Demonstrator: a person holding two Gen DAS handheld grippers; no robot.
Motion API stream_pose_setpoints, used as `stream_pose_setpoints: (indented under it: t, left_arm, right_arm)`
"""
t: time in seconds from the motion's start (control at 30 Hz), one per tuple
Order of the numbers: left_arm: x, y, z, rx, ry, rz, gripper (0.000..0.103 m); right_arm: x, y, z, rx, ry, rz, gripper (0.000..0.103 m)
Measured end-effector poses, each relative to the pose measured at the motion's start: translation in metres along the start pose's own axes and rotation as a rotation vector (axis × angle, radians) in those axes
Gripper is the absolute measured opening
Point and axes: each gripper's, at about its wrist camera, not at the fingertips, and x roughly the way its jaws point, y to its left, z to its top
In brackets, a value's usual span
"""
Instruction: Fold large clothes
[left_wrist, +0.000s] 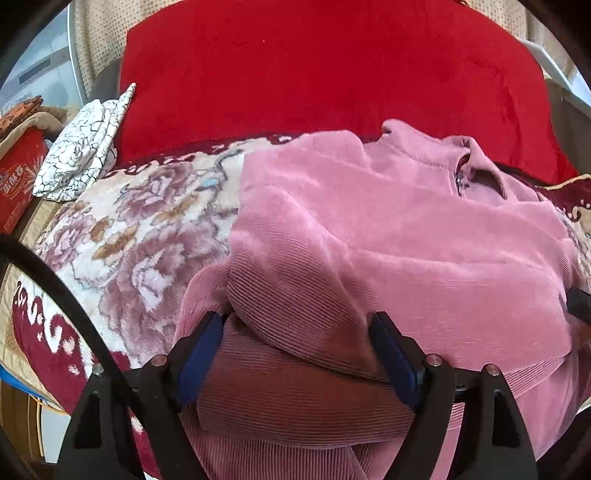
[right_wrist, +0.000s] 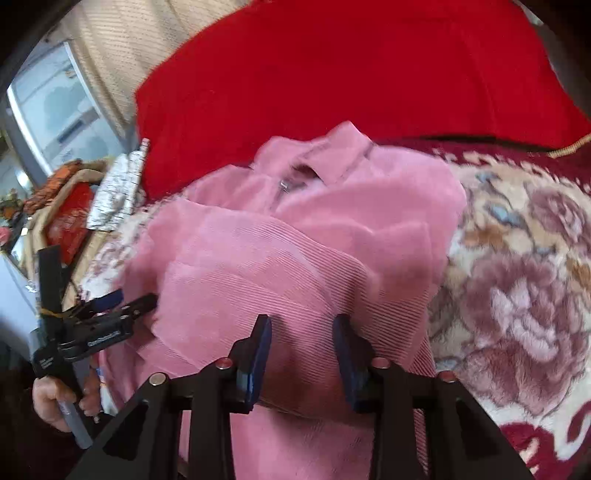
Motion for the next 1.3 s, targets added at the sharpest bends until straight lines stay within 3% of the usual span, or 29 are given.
stream_pose_setpoints:
  t: [0.1, 0.23, 0.43, 0.53, 0.8, 1.17, 1.3]
  left_arm:
    - [-0.008, -0.001, 0.002, -0.019, -0.038, -0.027, 0.083]
    - [-0.014, -0.006, 0.006, -0.014, -0.094, -0.004, 0.083]
    - [-0.003, -0.020, 0.011, 0.015, -0.060, 0.010, 0.083]
    - [0.000, -0.027, 0.013, 0.040, -0.057, 0.030, 0.083]
    - [-0.017, -0.028, 0.016, 0.022, -0.144, 0.024, 0.083]
    - [-0.021, -0.035, 0.014, 0.048, -0.166, 0.029, 0.083]
    - [-0.012, -0.039, 0.012, 0.068, -0.122, 0.030, 0.083]
  right_arm:
    - [-0.010, 0.004, 0.007, 0.011, -0.042, 0.040, 0.040]
    - [-0.015, 0.014, 0.022, -0.012, -0.098, 0.031, 0.040]
    - [0.038, 0.000, 0.031, 0.029, 0.020, 0.000, 0.040]
    - [0.035, 0.009, 0.033, -0.015, -0.004, -0.003, 0.057]
    - [0.010, 0.021, 0.026, -0.052, -0.141, 0.007, 0.057]
    - [0.015, 0.016, 0.010, -0.060, -0.073, -0.019, 0.057]
    - [0.016, 0.016, 0.008, -0.072, -0.072, -0.030, 0.057]
